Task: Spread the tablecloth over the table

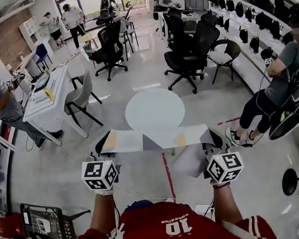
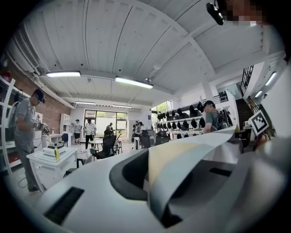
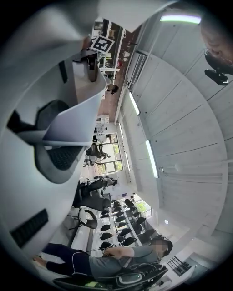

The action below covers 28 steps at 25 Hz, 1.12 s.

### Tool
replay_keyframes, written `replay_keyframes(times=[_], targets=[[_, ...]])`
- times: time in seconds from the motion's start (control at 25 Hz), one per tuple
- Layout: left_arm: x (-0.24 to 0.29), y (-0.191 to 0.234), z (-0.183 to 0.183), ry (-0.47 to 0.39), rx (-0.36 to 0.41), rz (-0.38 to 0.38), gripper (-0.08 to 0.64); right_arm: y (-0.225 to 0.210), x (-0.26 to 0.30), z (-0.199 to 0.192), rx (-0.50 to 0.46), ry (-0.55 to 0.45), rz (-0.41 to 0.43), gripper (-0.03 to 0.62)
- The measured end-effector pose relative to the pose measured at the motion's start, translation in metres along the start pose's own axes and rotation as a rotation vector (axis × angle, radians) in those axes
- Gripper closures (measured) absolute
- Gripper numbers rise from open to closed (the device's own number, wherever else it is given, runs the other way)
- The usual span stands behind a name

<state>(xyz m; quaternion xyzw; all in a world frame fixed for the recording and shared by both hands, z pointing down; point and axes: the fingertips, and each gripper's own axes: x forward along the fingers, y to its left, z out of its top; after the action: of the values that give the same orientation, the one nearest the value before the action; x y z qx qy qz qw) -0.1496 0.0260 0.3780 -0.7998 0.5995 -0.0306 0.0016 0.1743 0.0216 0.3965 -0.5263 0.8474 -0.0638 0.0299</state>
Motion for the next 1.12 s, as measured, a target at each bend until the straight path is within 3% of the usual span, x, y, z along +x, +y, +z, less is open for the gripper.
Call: replay_keyframes(times=[0.52, 1.12], targets=[[0.03, 0.016, 0.002, -0.013, 0.003, 0.019, 0.551, -0.008, 0.034, -0.005, 0.006, 0.002, 0.023, 0.574], [0.152, 0.078, 0.016, -0.039, -0.006, -0.042, 0.551, -0.035, 0.148, 0.021, -0.031, -0.012, -0.046, 0.574]])
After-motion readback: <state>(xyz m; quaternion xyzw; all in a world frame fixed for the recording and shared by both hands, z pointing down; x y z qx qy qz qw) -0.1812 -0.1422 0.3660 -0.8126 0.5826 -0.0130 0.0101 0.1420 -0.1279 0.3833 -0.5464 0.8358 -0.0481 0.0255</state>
